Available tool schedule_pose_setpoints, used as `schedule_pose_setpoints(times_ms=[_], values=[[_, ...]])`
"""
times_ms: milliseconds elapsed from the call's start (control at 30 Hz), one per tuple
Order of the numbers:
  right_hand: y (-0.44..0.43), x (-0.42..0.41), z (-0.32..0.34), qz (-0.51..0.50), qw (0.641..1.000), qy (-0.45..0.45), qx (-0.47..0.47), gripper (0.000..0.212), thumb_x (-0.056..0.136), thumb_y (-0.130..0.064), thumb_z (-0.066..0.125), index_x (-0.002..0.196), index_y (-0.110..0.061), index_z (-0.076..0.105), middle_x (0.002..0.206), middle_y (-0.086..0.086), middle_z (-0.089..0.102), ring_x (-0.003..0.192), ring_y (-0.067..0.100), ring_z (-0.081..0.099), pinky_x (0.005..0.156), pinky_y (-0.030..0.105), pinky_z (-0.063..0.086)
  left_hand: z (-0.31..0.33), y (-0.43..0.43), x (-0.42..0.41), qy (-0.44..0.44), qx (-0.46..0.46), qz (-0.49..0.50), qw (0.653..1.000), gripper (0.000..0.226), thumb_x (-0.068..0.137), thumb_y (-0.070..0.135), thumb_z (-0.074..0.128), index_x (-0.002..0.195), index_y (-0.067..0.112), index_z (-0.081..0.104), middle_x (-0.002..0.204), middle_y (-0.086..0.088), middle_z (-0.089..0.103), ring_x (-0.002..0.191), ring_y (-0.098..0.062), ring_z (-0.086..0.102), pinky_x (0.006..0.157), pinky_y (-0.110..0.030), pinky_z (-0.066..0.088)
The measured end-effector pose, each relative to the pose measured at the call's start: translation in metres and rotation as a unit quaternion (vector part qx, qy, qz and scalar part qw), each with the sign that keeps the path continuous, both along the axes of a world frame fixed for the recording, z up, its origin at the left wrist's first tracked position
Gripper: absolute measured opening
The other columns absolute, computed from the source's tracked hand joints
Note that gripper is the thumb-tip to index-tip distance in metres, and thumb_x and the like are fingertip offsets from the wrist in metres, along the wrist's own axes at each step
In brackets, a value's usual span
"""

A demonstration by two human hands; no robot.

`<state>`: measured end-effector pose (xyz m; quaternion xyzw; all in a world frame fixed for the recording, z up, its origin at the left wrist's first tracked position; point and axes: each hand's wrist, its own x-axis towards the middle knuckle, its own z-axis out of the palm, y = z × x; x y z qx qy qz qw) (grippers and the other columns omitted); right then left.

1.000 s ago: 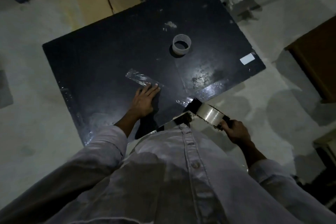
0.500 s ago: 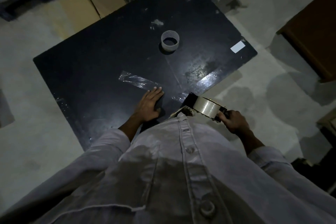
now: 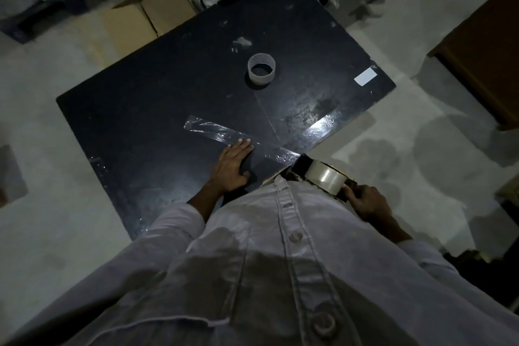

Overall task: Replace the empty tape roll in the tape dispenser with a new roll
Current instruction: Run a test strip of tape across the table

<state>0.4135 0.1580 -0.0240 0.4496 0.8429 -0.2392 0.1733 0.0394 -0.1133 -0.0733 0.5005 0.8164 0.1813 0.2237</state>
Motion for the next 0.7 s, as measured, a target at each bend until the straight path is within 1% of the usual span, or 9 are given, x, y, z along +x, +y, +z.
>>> schedule_pose_setpoints(times_ms=[167, 333, 400, 467, 500, 567, 600, 633, 700], values=[[0.011, 0.070, 0.014, -0.039, 0.997, -0.061, 0.026, 0.097, 0.083, -0.103, 0.014, 0.076, -0.027, 0.074, 0.088, 0.013, 0.079, 0.095, 0.037, 0.076, 0.073, 0.042, 0.053, -0.001, 0.006, 0.008, 0.029, -0.010, -0.007, 1.000, 0.096, 0.081, 0.038, 0.067, 0.171, 0.012, 0.045, 0.184, -0.005, 0.030, 0.172, -0.027, 0.023, 0.139, -0.058, 0.019], [0.014, 0.052, 0.014, -0.065, 0.995, -0.075, -0.005, 0.090, 0.090, -0.100, 0.015, 0.076, -0.030, 0.071, 0.083, 0.013, 0.074, 0.086, 0.036, 0.073, 0.079, 0.043, 0.058, 0.001, 0.013, 0.019, 0.032, -0.039, -0.014, 0.999, 0.098, 0.079, 0.037, 0.068, 0.171, 0.015, 0.044, 0.186, -0.002, 0.026, 0.173, -0.024, 0.019, 0.139, -0.058, 0.016], [0.020, 0.054, -0.001, -0.060, 0.995, -0.079, -0.016, 0.099, 0.095, -0.096, 0.011, 0.106, -0.026, 0.079, 0.088, 0.014, 0.076, 0.086, 0.037, 0.074, 0.083, 0.046, 0.060, 0.000, 0.013, 0.024, 0.032, -0.051, -0.018, 0.998, 0.097, 0.080, 0.038, 0.068, 0.171, 0.016, 0.043, 0.186, -0.001, 0.024, 0.174, -0.023, 0.017, 0.139, -0.058, 0.014], [0.018, 0.056, -0.017, -0.024, 0.995, -0.099, -0.018, 0.090, 0.098, -0.084, 0.011, 0.153, -0.031, 0.058, 0.096, 0.018, 0.077, 0.090, 0.041, 0.075, 0.085, 0.048, 0.061, 0.000, 0.009, 0.028, 0.032, -0.051, -0.020, 0.998, 0.097, 0.081, 0.038, 0.069, 0.172, 0.017, 0.043, 0.187, 0.000, 0.023, 0.174, -0.023, 0.016, 0.140, -0.056, 0.013], [0.014, 0.053, -0.021, -0.049, 0.994, -0.095, -0.019, 0.091, 0.097, -0.081, 0.013, 0.151, -0.022, 0.057, 0.097, 0.020, 0.076, 0.093, 0.043, 0.075, 0.086, 0.046, 0.060, -0.001, 0.006, 0.029, 0.031, -0.048, -0.020, 0.998, 0.097, 0.082, 0.038, 0.071, 0.172, 0.017, 0.042, 0.187, 0.000, 0.023, 0.174, -0.023, 0.016, 0.140, -0.056, 0.013], [-0.006, 0.035, -0.014, -0.157, 0.983, -0.086, -0.030, 0.087, 0.102, -0.080, 0.019, 0.109, -0.006, 0.064, 0.095, 0.022, 0.070, 0.097, 0.042, 0.073, 0.085, 0.042, 0.052, 0.000, 0.001, 0.030, 0.032, -0.048, -0.019, 0.998, 0.096, 0.083, 0.035, 0.075, 0.172, 0.017, 0.042, 0.187, 0.000, 0.022, 0.174, -0.024, 0.017, 0.139, -0.055, 0.013], [-0.013, 0.022, -0.012, -0.171, 0.982, -0.079, -0.025, 0.085, 0.105, -0.079, 0.018, 0.099, -0.004, 0.058, 0.094, 0.021, 0.065, 0.098, 0.041, 0.071, 0.083, 0.040, 0.046, 0.002, -0.001, 0.031, 0.034, -0.048, -0.018, 0.998, 0.096, 0.084, 0.033, 0.076, 0.172, 0.017, 0.042, 0.187, -0.001, 0.023, 0.174, -0.024, 0.017, 0.139, -0.055, 0.014], [-0.019, 0.011, -0.013, -0.164, 0.984, -0.073, -0.019, 0.089, 0.106, -0.080, 0.012, 0.100, -0.002, 0.055, 0.095, 0.020, 0.060, 0.098, 0.041, 0.070, 0.082, 0.039, 0.041, 0.002, -0.001, 0.031, 0.034, -0.047, -0.016, 0.998, 0.096, 0.084, 0.032, 0.077, 0.172, 0.017, 0.042, 0.186, -0.001, 0.023, 0.174, -0.024, 0.018, 0.139, -0.055, 0.014], [-0.022, -0.001, -0.029, -0.108, 0.993, -0.043, -0.034, 0.104, 0.104, -0.080, -0.003, 0.121, 0.000, 0.060, 0.094, 0.027, 0.060, 0.095, 0.045, 0.071, 0.081, 0.040, 0.042, 0.004, 0.000, 0.028, 0.033, -0.049, -0.019, 0.998, 0.097, 0.084, 0.032, 0.077, 0.173, 0.017, 0.041, 0.187, -0.001, 0.023, 0.174, -0.025, 0.018, 0.139, -0.056, 0.015]])
